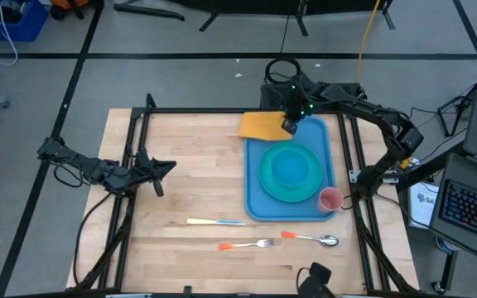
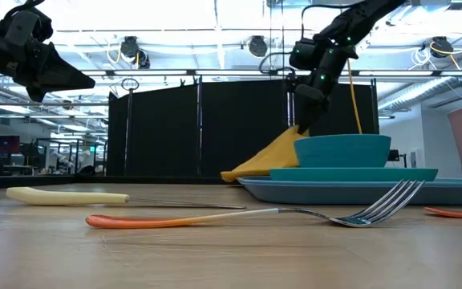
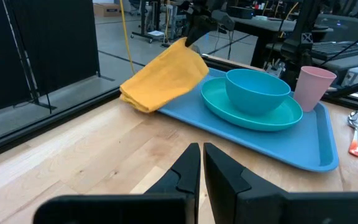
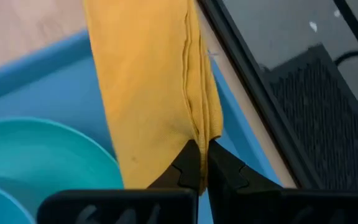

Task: Set up tray
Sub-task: Put the yellow table napkin to the left of the green plate on the blue serving tray

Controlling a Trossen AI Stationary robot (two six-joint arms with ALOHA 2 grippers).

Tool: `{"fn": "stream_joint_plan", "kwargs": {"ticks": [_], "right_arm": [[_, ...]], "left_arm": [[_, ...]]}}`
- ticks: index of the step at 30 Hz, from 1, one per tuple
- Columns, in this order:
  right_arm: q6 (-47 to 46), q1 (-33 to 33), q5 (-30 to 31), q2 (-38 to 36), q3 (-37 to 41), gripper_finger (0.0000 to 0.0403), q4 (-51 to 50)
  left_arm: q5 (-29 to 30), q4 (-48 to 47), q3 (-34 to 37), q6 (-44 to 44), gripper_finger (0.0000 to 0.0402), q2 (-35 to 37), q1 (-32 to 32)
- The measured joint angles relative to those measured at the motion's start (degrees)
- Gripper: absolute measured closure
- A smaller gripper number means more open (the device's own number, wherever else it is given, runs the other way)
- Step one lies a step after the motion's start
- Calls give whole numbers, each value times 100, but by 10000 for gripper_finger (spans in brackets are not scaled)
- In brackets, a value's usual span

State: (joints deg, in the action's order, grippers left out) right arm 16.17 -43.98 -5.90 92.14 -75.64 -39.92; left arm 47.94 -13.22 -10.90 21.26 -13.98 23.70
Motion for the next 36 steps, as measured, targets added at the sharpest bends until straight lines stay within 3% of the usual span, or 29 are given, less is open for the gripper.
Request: {"fn": "stream_joint_plan", "kwargs": {"ticks": [13, 18, 36], "right_arm": [[672, -577, 50, 0, 2, 403, -604], [1094, -724, 685, 0, 2, 403, -828], [1438, -972, 1328, 0, 4, 397, -1267]], "left_arm": [[0, -1, 0, 0, 378, 0, 0], [0, -1, 0, 0, 378, 0, 0], [0, 1, 0, 0, 378, 0, 0]]}}
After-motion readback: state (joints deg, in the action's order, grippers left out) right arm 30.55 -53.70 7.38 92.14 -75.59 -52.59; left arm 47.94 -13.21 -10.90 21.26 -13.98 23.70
